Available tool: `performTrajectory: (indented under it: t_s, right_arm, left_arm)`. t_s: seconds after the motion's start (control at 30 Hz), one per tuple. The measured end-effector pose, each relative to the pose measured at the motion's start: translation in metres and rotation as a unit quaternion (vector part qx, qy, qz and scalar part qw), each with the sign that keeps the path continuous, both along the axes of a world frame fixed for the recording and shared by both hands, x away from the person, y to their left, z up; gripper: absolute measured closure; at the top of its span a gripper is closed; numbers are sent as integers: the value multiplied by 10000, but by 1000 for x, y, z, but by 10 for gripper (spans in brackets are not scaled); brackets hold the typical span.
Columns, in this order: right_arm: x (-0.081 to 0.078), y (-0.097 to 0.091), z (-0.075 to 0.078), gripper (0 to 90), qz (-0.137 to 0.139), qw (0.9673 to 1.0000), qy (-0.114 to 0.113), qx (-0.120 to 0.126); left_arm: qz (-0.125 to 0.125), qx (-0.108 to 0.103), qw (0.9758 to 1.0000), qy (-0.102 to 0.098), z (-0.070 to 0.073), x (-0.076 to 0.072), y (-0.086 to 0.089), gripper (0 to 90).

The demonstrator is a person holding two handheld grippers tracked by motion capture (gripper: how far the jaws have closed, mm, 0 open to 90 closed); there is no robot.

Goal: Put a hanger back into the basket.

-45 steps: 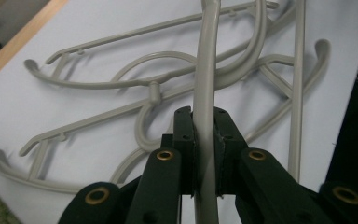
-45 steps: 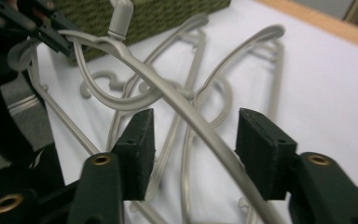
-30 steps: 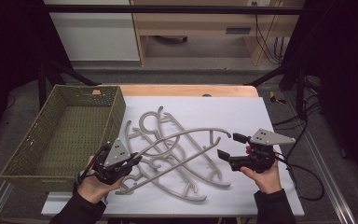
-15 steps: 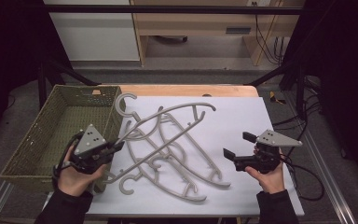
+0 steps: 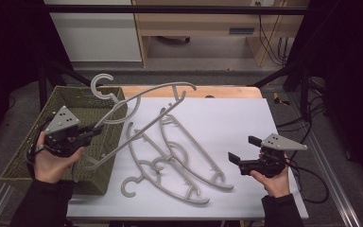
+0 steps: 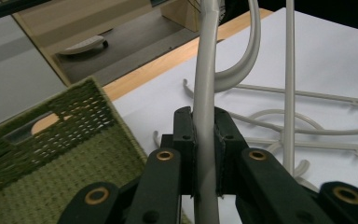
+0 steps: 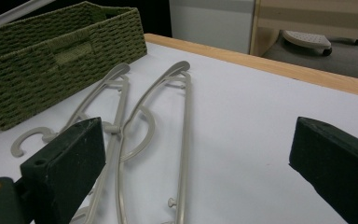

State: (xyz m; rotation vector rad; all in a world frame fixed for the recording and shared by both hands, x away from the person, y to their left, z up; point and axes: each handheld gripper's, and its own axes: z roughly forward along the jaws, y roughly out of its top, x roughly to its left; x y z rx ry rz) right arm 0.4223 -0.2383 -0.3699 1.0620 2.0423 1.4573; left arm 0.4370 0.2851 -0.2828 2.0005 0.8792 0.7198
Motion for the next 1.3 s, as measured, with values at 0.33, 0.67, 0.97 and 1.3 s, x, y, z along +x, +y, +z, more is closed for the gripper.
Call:
performTrajectory:
  t_s: [0.33, 0.67, 0.97, 1.3]
  right_arm:
    - [0, 0, 0, 37, 0, 10000, -3, 0]
    - [2, 2, -1, 36, -21, 10000, 13, -10]
    - [2, 3, -2, 37, -19, 10000, 27, -19]
    - [3, 5, -3, 37, 36, 10000, 55, -74]
  left_arm:
    - [370, -29, 9993, -77, 4, 20, 40, 820]
    - [795, 58, 9968, -9, -11, 38, 86, 819]
    - [1087, 70, 9940, 116, -26, 43, 120, 819]
    - [1402, 175, 9895, 297, -44, 44, 148, 818]
